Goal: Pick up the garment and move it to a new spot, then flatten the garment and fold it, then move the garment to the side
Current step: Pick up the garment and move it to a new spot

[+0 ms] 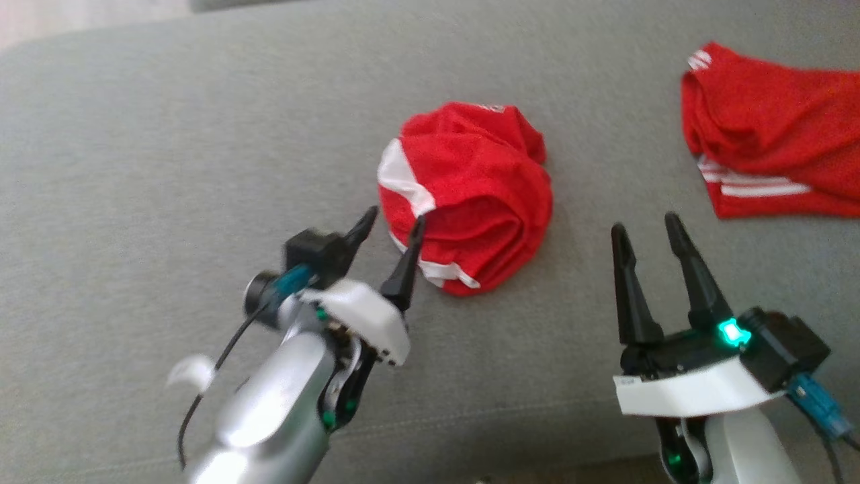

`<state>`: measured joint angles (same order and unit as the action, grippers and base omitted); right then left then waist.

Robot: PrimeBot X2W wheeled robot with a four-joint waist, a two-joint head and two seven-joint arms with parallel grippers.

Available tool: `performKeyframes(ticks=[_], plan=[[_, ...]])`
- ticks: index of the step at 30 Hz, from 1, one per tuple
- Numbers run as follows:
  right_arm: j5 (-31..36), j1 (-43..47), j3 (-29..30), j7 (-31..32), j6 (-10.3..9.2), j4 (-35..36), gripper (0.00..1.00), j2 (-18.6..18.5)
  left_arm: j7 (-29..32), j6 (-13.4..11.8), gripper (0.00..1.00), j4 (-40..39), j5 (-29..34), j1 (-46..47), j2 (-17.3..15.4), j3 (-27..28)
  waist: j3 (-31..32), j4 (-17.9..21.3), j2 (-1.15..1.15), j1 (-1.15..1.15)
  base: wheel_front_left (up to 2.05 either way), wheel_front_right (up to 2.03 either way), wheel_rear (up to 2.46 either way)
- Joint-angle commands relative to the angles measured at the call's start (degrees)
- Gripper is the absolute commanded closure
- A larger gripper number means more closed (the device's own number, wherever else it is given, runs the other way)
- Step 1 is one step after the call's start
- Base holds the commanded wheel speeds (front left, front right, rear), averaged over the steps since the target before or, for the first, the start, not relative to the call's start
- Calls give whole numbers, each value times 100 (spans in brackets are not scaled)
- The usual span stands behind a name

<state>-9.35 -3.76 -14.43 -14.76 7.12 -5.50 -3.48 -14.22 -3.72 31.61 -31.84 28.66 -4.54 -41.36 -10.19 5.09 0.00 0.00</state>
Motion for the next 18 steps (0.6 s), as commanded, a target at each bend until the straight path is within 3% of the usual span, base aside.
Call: performKeyframes(ticks=[1, 5, 10, 18], plan=[[-2, -22, -141, -24, 36, 159, 0, -52, -73, -99, 0, -413, 34, 18, -146, 333, 365, -362, 0, 0, 0, 0, 0], [-34, 207, -69, -24, 36, 106, 0, -98, -75, -435, 0, -1586, 305, -976, -284, 984, 650, -606, 0, 0, 0, 0, 0], [-57, 514, 33, -24, 36, 52, 0, -127, -76, -652, 0, -2829, 989, -2176, -226, 1875, 945, -787, 0, 0, 0, 0, 0], [-97, 779, 154, -24, 36, -9, 0, -81, -77, -846, 0, -3543, 1850, -3631, 64, 2807, 1214, -818, 0, 0, 0, 0, 0]])
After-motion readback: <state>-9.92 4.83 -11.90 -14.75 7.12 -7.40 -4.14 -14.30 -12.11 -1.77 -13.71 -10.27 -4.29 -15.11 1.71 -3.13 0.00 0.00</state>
